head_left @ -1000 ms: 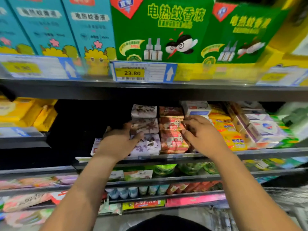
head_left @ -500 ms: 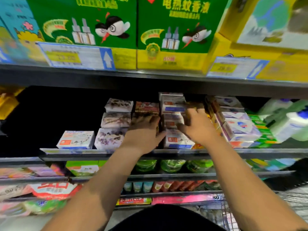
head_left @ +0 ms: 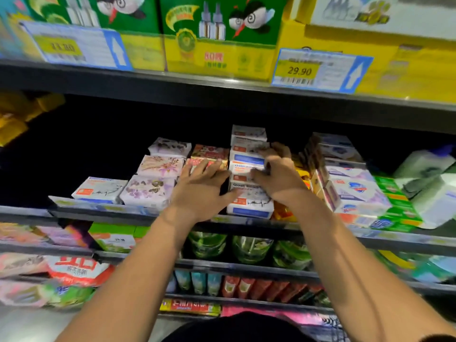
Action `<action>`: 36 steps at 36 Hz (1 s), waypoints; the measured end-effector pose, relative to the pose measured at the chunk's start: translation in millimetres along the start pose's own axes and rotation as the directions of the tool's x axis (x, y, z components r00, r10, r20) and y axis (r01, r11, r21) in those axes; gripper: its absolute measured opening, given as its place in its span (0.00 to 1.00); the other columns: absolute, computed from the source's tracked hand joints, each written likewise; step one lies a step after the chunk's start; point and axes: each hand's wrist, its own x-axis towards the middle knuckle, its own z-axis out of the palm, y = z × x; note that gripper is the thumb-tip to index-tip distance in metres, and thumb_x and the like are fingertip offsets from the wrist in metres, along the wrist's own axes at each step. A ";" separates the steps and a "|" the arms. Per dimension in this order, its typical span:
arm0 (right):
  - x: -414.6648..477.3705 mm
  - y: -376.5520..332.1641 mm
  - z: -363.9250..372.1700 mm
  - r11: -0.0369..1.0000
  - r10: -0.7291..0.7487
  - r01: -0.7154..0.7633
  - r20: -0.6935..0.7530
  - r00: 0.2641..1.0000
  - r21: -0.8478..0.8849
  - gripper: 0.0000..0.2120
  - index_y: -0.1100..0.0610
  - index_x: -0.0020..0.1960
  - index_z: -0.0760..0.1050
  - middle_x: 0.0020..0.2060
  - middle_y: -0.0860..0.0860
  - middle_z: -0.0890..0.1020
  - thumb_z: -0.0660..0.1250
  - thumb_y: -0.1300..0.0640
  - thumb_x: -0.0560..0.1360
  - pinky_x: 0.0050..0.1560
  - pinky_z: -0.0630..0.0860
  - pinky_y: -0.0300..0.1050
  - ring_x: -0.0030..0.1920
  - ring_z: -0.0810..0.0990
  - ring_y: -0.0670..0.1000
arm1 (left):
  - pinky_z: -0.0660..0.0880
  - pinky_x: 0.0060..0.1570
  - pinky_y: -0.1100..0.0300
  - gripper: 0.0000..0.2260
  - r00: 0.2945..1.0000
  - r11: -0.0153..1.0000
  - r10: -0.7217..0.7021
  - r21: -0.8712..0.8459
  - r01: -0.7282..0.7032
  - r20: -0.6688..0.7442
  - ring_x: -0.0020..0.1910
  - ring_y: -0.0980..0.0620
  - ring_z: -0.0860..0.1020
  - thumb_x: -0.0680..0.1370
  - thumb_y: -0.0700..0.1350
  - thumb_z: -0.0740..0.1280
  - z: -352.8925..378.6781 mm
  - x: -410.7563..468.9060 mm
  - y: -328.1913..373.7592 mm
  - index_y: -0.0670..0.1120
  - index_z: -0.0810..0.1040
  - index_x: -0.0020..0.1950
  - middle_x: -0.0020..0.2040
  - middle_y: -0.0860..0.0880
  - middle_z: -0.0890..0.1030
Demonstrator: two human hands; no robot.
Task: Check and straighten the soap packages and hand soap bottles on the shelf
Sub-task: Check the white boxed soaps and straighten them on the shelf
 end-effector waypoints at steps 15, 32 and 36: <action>5.0 14.0 -4.4 0.921 0.106 -0.075 -0.061 0.992 0.381 0.31 0.48 0.65 0.73 0.61 0.47 0.74 0.81 0.48 0.66 0.48 0.72 0.32 0.56 0.76 0.46 | 0.43 0.78 0.47 0.34 1.000 0.999 -0.010 -0.033 0.010 0.015 0.80 0.52 0.47 0.76 0.73 0.42 -9.2 -3.6 4.8 0.60 0.58 0.78 0.81 0.57 0.50; -72.9 -33.1 -22.1 0.557 0.116 -0.090 0.030 0.993 0.826 0.25 0.47 0.58 0.78 0.52 0.48 0.82 0.81 0.49 0.64 0.46 0.77 0.35 0.50 0.82 0.42 | 0.65 0.67 0.67 0.35 0.973 0.712 0.112 -0.668 -0.219 -0.200 0.69 0.66 0.64 0.73 0.52 0.76 -34.1 -43.0 -28.7 0.78 0.59 0.68 0.64 0.82 0.56; -81.6 -57.0 -17.5 0.476 0.142 -0.245 0.201 0.969 0.845 0.15 0.49 0.54 0.82 0.45 0.50 0.84 0.75 0.46 0.70 0.44 0.75 0.37 0.44 0.81 0.44 | 0.75 0.57 0.58 0.24 0.972 0.657 0.086 -0.721 -0.220 -0.219 0.58 0.66 0.73 0.69 0.67 0.68 -45.6 -54.2 -33.8 0.72 0.67 0.63 0.59 0.78 0.68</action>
